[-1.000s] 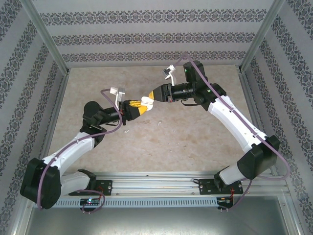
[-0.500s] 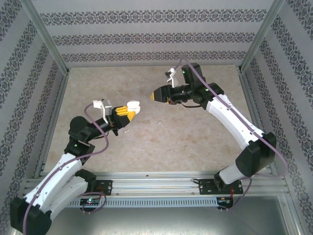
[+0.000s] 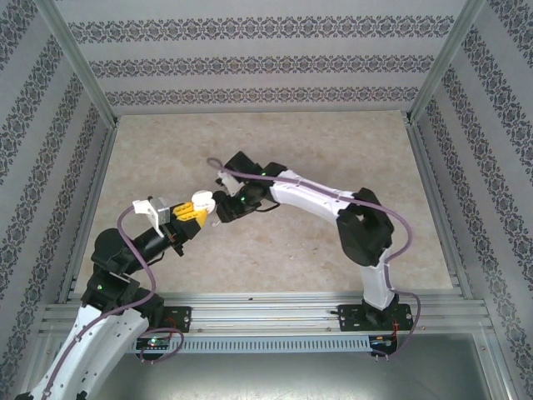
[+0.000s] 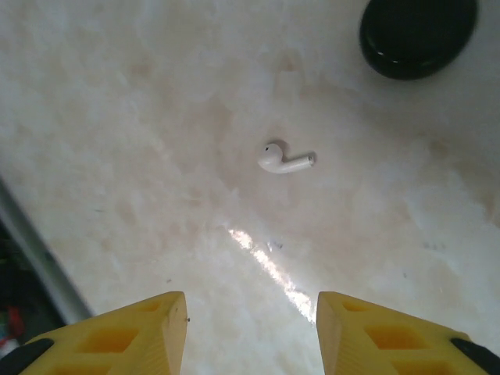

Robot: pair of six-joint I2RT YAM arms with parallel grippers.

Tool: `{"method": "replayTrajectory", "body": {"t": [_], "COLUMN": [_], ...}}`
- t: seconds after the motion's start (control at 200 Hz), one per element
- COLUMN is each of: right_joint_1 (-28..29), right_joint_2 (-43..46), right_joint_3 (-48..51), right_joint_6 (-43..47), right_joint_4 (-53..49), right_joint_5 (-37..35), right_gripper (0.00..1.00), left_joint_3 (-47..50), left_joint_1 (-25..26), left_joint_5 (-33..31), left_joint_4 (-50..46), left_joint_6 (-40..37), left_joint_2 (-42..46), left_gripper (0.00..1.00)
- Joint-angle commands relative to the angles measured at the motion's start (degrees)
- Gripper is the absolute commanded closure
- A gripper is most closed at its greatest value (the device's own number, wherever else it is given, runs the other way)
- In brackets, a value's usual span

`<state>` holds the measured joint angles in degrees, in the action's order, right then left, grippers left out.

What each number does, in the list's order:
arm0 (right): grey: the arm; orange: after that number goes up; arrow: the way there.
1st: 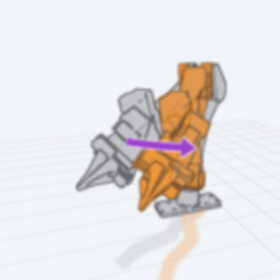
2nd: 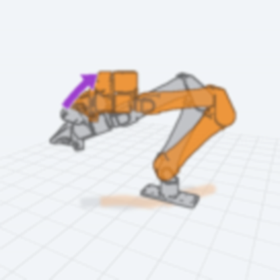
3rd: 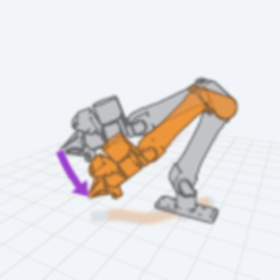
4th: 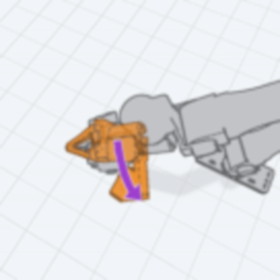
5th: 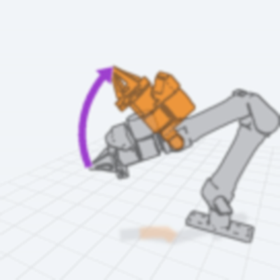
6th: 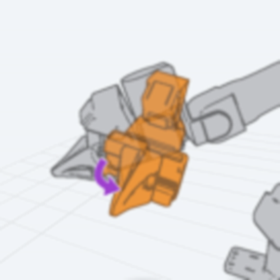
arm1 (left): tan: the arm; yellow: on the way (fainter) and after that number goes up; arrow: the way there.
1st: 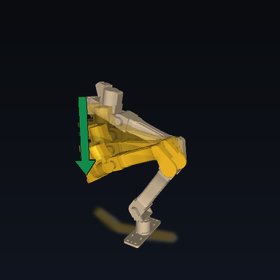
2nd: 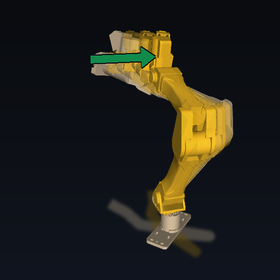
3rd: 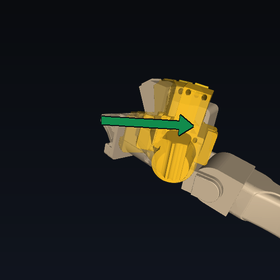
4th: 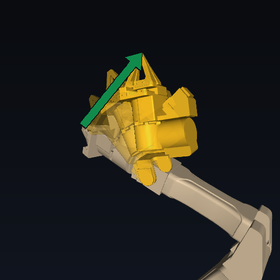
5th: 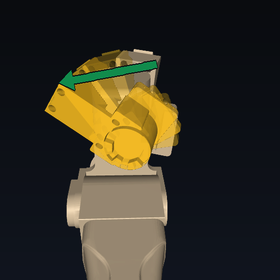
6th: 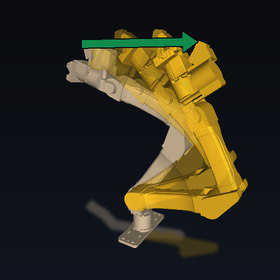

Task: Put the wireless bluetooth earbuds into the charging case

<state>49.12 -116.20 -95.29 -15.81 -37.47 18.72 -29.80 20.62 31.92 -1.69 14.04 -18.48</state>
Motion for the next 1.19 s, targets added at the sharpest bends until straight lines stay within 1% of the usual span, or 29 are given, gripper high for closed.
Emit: {"method": "replayTrajectory", "body": {"t": [0.0,0.22,0.41,0.599,0.789,0.954,1.189], "right_joint_1": [2.8,6.0,7.2,7.6,7.7,8.3,8.7], "right_joint_2": [-3.8,-13.8,-21.0,-24.1,-26.1,-28.2,-30.6], "right_joint_3": [-5.7,-17.6,-26.8,-30.3,-33.2,-35.9,-38.6], "right_joint_6": [7.2,11.0,13.3,14.8,15.7,15.9,16.5], "right_joint_4": [-4.5,-12.2,-17.2,-18.7,-19.7,-20.9,-21.8], "right_joint_5": [-10.1,-13.7,-16.2,-18.6,-18.6,-18.3,-18.7], "right_gripper": [0.54,0.59,0.6,0.6,0.6,0.53,0.53], "left_joint_3": [-2.4,-3.0,-2.4,-2.1,-1.0,-0.9,-0.5], "left_joint_1": [0.1,0.1,0.1,0.1,0.1,0.1,0.1], "left_joint_5": [-1.6,-1.4,-2.2,-2.5,-2.5,-2.8,-2.8], "left_joint_4": [-8.1,-13.4,-15.8,-16.4,-16.0,-16.6,-16.3], "left_joint_6": [-2.0,-2.1,-1.6,-1.8,-1.6,-1.9,-2.3], "left_joint_2": [2.8,6.5,9.6,10.1,10.1,10.1,10.1], "left_gripper": [1.0,1.0,1.0,1.0,1.0,1.0,1.0]}}
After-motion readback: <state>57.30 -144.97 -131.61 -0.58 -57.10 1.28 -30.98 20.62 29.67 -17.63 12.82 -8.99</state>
